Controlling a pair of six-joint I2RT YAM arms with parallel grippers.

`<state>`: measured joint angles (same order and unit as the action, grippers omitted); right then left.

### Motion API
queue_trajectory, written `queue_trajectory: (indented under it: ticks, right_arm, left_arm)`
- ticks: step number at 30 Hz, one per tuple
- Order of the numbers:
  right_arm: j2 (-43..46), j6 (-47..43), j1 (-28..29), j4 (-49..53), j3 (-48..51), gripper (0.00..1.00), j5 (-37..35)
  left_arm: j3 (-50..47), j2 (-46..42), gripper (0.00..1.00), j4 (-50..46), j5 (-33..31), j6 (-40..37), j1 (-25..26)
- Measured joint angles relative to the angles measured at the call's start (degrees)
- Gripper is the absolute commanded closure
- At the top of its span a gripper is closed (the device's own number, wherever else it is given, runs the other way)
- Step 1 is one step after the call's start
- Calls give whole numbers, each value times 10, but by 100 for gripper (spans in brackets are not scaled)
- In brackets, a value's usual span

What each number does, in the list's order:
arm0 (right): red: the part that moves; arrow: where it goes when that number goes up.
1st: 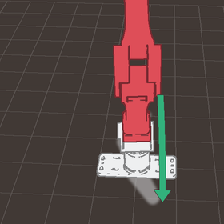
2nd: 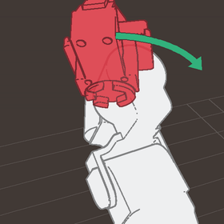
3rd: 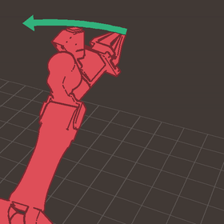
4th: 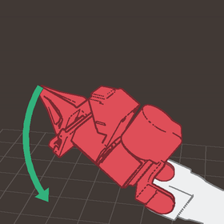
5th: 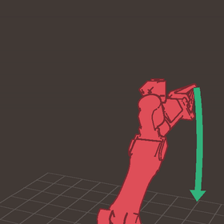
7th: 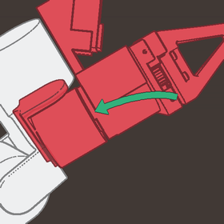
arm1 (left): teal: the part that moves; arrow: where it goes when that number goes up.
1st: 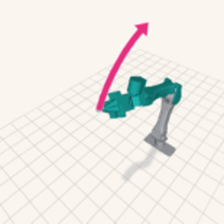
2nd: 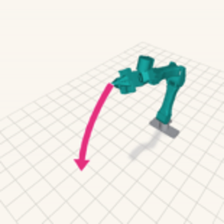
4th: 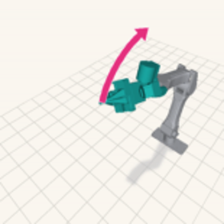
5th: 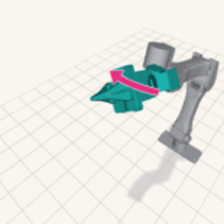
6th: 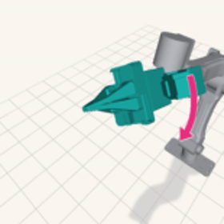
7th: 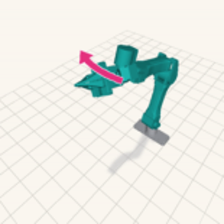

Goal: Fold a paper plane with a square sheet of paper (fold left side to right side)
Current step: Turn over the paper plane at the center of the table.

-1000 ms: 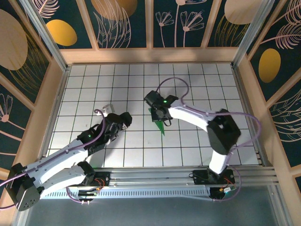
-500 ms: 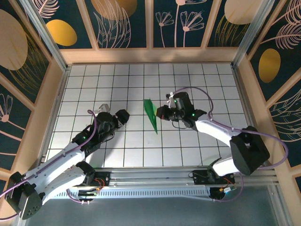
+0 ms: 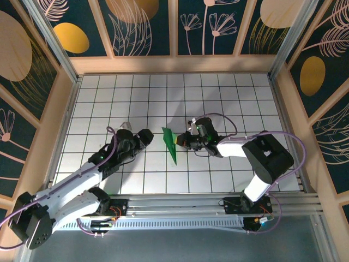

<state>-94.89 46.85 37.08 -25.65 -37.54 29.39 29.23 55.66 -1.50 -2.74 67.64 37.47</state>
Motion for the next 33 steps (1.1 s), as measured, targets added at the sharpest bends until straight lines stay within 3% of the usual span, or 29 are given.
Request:
queue_trajectory:
  ticks: [10,16,23,33]
  right_arm:
    - [0,-4,0,2,8,100,-15]
    - [-6,-4,0,3,9,100,-14]
    - [-8,-4,0,3,9,100,-14]
    - [-14,-4,0,3,9,100,-12]
  left_arm:
    - [0,146,47,71,75,-1,-8]
    - [5,227,48,123,118,-1,-14]
    - [32,262,47,157,140,-10,-16]
    - [56,316,63,172,152,-16,-19]
